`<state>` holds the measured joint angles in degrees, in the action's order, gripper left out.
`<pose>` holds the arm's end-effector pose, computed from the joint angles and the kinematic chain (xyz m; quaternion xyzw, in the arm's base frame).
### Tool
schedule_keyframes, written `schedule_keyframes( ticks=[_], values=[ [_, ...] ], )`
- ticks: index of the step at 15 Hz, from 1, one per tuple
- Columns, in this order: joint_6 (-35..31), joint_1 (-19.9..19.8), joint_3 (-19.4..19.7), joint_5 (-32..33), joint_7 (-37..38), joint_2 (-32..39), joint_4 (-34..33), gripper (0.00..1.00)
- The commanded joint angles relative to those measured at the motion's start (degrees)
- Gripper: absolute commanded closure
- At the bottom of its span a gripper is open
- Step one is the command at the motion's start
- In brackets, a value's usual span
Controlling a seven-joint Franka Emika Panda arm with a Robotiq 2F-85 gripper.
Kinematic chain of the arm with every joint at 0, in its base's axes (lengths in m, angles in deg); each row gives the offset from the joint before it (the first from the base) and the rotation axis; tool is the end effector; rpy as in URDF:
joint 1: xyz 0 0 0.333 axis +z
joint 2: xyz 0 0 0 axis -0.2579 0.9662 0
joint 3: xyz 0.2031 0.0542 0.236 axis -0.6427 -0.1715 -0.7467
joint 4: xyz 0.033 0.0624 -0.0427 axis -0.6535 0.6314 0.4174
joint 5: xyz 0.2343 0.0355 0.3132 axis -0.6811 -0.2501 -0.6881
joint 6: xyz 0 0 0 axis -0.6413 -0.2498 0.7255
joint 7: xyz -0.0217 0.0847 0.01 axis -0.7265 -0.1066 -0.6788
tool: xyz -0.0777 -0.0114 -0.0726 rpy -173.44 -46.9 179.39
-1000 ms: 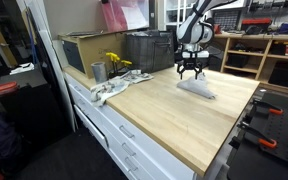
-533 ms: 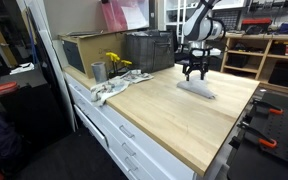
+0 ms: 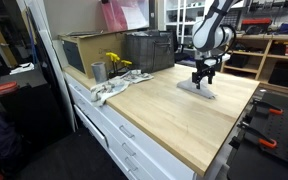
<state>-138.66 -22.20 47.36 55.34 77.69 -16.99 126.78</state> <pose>0.4785 -0.1402 0.1440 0.9832 -0.1577 -0.0895 0.0200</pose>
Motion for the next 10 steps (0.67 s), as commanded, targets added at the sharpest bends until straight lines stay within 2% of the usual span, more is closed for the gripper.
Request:
schedule_keyframes(
  ticks=[1, 7, 10],
  values=[
    [-3.7, 1.3, 1.1, 1.9, 1.8, -2.1, 3.6, 0.0],
    [-2.6, 0.4, -0.4, -0.2, 0.2, -3.3, 4.3, 0.0],
    [-2.2, -0.2, -2.5, -2.8, -1.0, -1.7, 3.8, 0.0]
  ],
)
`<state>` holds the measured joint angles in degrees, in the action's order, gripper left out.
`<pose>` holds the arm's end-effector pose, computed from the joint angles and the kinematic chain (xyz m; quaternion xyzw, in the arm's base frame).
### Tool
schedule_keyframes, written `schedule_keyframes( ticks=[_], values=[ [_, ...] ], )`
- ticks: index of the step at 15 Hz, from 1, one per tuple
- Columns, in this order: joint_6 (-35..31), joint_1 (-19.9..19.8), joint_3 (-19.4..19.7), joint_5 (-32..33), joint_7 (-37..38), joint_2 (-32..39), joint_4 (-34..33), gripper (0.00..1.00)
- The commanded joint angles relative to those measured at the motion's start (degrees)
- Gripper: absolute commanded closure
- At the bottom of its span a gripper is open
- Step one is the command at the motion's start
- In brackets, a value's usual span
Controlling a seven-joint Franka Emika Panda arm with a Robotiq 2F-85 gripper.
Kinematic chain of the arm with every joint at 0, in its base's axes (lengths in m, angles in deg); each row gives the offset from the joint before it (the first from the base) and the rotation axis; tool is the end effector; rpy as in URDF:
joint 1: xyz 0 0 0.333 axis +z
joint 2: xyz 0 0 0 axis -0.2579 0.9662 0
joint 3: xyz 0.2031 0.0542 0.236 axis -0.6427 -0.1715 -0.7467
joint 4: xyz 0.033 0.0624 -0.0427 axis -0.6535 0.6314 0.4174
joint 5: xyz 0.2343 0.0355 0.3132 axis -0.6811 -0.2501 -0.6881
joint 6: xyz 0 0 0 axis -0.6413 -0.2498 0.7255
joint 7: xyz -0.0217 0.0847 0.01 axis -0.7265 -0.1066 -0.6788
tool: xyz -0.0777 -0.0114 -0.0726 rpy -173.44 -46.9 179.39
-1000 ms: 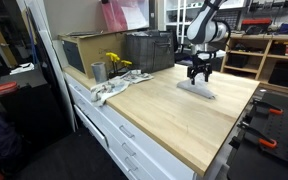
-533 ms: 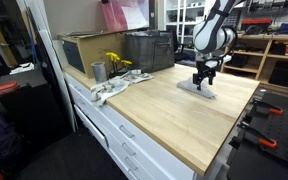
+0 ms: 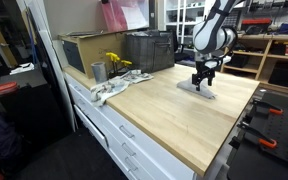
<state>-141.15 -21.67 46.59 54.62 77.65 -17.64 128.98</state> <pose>0.4720 -0.1270 0.1411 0.9849 -0.1523 -0.0808 0.0156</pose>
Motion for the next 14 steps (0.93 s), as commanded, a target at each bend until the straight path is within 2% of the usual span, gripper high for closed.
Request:
schedule_keyframes(
  ticks=[1, 4, 8, 9, 10, 14],
  values=[
    [0.0, -0.6, -2.0, -2.4, -0.6, -0.4, 1.6, 0.0],
    [-1.6, 0.7, -1.7, -1.5, 1.2, 1.4, 1.9, 0.0],
    [-3.9, 1.9, 1.0, 0.3, 4.0, 4.2, 1.7, 0.0],
    [-4.5, 2.1, 1.7, 0.4, 4.7, 4.7, 1.6, 0.25],
    [-4.9, 2.2, 2.0, 0.3, 5.0, 5.0, 1.5, 0.26],
    [-3.8, 2.2, 2.9, -0.4, 6.6, 2.6, 2.8, 0.57]
  ],
)
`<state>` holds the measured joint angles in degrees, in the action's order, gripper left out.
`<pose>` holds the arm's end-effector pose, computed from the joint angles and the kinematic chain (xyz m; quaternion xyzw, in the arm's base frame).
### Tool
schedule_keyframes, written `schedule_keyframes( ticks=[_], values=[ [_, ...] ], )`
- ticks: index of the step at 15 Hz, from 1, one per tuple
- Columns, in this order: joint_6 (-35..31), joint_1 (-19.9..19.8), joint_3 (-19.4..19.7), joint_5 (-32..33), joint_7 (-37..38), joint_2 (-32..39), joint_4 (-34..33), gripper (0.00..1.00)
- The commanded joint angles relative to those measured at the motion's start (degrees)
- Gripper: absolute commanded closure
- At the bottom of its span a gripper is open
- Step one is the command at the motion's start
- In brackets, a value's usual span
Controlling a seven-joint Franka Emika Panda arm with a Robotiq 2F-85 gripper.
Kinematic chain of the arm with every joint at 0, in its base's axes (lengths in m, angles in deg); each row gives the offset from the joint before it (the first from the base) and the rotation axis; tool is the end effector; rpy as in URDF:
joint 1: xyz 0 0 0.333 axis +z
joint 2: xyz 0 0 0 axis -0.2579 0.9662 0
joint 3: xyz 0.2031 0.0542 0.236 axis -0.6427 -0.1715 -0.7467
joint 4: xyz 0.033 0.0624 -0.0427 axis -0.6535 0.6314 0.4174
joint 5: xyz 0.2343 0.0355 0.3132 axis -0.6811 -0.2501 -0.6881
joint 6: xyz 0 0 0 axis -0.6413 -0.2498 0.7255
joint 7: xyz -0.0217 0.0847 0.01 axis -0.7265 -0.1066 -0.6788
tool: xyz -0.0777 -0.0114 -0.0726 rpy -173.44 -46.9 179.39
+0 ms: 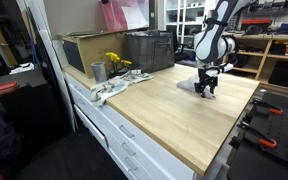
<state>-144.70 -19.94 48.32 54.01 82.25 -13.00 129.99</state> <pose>0.4544 -0.1270 0.1033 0.9757 -0.1941 -0.0973 0.0290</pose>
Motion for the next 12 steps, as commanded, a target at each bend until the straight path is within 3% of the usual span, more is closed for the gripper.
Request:
schedule_keyframes(
  ticks=[1, 4, 6, 12],
  values=[
    [0.2, 0.6, 1.5, 0.5, 2.4, -2.7, 2.1, 0.63],
    [2.1, 0.7, 2.1, 0.9, 2.9, -6.0, 3.3, 0.88],
    [4.5, 0.7, 2.6, 1.8, 2.0, -8.3, 4.0, 0.99],
    [19.5, -2.2, 1.2, 1.5, -3.8, -14.5, -0.4, 0.98]
  ],
)
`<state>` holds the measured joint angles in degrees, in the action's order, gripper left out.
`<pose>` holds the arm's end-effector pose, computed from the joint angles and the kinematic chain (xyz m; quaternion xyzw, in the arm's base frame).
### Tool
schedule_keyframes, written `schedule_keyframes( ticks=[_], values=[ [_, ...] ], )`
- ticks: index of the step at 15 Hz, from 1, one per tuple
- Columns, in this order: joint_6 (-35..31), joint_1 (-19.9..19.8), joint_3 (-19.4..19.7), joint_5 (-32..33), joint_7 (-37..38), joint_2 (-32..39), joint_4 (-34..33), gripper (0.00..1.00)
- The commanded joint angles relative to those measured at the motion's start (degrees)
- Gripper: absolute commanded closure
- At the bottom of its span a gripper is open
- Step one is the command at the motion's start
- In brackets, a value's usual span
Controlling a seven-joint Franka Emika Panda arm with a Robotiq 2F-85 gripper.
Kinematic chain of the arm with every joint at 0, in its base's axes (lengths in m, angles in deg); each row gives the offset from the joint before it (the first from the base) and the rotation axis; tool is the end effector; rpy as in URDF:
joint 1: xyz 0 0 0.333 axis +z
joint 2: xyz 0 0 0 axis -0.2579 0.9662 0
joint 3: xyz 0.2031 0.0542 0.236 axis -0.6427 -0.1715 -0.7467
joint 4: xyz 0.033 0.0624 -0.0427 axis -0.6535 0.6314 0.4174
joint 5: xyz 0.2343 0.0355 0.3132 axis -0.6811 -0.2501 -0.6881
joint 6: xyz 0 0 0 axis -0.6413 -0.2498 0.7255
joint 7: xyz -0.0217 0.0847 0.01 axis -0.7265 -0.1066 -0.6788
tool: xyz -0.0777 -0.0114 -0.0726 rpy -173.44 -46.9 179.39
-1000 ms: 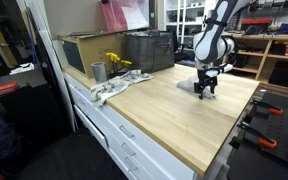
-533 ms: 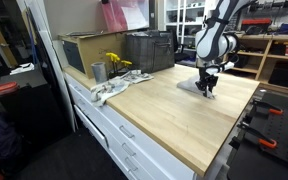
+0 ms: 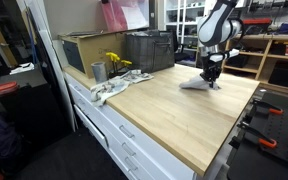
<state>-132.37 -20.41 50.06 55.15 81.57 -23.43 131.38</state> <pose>0.4485 -0.1399 0.1686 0.9710 -0.2021 -0.1265 0.0174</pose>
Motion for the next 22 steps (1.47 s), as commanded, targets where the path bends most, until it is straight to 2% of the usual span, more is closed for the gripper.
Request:
schedule_keyframes(
  ticks=[1, 6, 9, 16, 22],
  values=[
    [9.8, -1.9, -0.5, 0.7, -3.8, -4.0, -3.8, 0.98],
    [20.7, -3.8, -1.1, -0.4, -8.6, 0.4, -17.3, 0.98],
    [24.7, -4.6, -1.5, -0.5, -10.2, 3.5, -23.3, 0.98],
    [31.5, -8.3, -2.4, -3.3, -13.1, 13.1, -33.9, 0.98],
    [36.5, -12.9, -2.0, -7.5, -11.8, 20.3, -40.3, 0.98]
  ],
)
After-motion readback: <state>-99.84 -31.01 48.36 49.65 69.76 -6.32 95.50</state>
